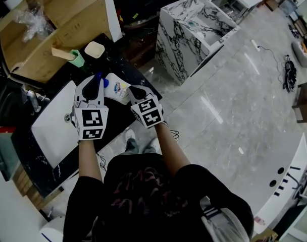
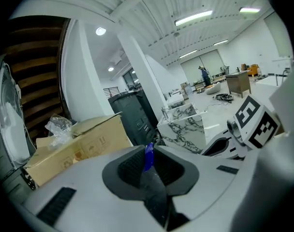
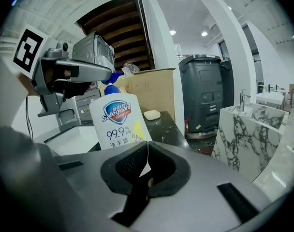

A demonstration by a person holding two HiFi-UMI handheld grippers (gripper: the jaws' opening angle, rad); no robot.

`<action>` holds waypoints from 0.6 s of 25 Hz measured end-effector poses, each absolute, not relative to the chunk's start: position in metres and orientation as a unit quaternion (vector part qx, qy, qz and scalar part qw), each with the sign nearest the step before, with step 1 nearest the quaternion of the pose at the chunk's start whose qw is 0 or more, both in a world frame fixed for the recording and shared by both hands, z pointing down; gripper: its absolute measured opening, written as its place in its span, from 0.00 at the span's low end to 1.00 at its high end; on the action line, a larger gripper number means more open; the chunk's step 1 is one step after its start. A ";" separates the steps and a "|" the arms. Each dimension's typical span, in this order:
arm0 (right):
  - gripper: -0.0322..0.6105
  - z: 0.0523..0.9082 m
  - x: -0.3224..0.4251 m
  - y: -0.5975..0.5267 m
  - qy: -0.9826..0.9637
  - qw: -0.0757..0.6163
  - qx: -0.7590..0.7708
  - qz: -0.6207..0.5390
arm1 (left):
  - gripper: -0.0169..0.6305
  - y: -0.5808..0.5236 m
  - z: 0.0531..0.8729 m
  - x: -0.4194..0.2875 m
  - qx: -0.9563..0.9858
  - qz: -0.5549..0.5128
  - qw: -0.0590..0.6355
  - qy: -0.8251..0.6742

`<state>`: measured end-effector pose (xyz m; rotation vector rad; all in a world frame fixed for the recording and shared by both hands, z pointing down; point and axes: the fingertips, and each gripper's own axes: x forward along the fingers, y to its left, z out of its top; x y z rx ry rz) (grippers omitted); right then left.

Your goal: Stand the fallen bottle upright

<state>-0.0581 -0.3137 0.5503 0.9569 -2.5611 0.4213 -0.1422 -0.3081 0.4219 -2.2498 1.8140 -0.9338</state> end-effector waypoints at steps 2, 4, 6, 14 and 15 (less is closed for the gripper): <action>0.07 0.547 -0.053 -0.314 -0.910 0.182 0.342 0.150 | 0.12 -0.307 0.423 -0.132 -0.742 -0.309 0.055 0.592; 0.07 0.546 -0.048 -0.315 -0.907 0.176 0.347 0.159 | 0.13 -0.307 0.420 -0.118 -0.749 -0.303 0.062 0.586; 0.07 0.547 -0.044 -0.315 -0.906 0.177 0.349 0.161 | 0.13 -0.308 0.415 -0.104 -0.758 -0.295 0.070 0.578; 0.07 0.539 -0.028 -0.311 -0.908 0.176 0.350 0.149 | 0.15 -0.302 0.404 -0.061 -0.793 -0.253 0.068 0.550; 0.07 0.538 -0.026 -0.311 -0.908 0.176 0.351 0.148 | 0.15 -0.301 0.404 -0.057 -0.796 -0.250 0.068 0.547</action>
